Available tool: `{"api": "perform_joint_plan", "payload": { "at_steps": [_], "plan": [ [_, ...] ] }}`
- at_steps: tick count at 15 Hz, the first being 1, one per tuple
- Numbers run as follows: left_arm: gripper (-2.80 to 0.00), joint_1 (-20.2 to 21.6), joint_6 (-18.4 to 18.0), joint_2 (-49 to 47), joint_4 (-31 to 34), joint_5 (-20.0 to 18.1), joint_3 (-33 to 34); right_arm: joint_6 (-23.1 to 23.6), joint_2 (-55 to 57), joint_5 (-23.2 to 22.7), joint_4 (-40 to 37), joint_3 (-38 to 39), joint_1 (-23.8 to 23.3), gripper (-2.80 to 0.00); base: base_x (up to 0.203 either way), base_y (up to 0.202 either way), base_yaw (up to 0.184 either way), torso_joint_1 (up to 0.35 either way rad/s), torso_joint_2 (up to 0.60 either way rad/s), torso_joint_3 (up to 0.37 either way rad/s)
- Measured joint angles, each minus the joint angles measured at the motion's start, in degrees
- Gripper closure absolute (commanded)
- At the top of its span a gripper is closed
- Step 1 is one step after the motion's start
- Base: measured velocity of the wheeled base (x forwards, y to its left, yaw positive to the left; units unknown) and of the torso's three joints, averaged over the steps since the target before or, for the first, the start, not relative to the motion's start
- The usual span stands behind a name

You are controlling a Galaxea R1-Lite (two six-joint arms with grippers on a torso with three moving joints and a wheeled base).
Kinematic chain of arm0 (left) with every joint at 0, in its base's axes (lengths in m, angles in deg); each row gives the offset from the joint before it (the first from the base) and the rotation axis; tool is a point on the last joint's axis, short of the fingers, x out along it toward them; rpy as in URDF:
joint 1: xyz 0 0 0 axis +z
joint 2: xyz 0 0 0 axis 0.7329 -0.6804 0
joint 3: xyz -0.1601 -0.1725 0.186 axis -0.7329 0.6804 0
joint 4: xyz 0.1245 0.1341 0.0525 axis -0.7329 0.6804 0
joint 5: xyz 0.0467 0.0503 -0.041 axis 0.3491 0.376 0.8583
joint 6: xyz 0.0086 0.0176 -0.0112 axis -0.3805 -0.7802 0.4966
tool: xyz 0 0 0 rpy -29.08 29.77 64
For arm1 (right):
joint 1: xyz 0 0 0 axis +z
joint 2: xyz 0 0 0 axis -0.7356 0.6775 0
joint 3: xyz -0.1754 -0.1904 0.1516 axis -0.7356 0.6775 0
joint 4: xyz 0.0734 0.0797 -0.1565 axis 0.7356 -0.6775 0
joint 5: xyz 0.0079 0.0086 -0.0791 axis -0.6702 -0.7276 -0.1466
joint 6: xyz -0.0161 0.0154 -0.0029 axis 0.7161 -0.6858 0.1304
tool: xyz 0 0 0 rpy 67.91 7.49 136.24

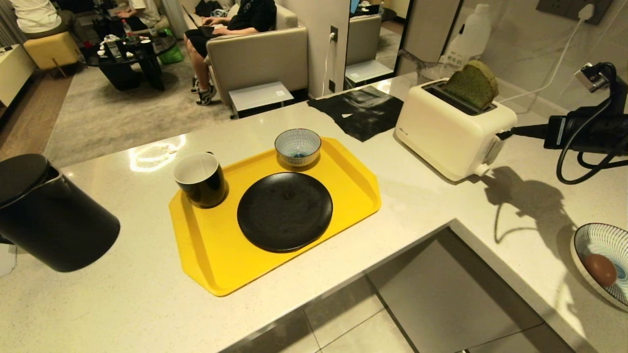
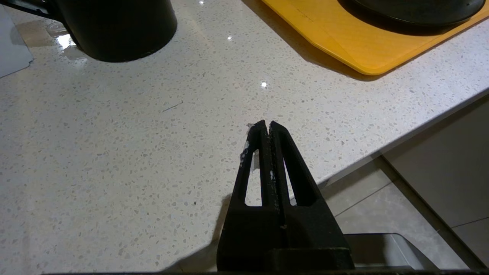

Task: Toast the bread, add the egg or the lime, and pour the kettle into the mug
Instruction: Use a bread toaster

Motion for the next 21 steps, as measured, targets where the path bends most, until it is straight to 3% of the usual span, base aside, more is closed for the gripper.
{"api": "perform_joint_plan", "payload": {
  "at_steps": [21],
  "plan": [
    [0.00, 0.0, 0.0, 0.0, 0.0, 0.0, 0.0, -0.1, 4.0, 0.0, 0.0, -2.7, 0.9, 0.00, 0.000, 0.000, 0.000, 0.000, 0.00, 0.000]
  ]
}}
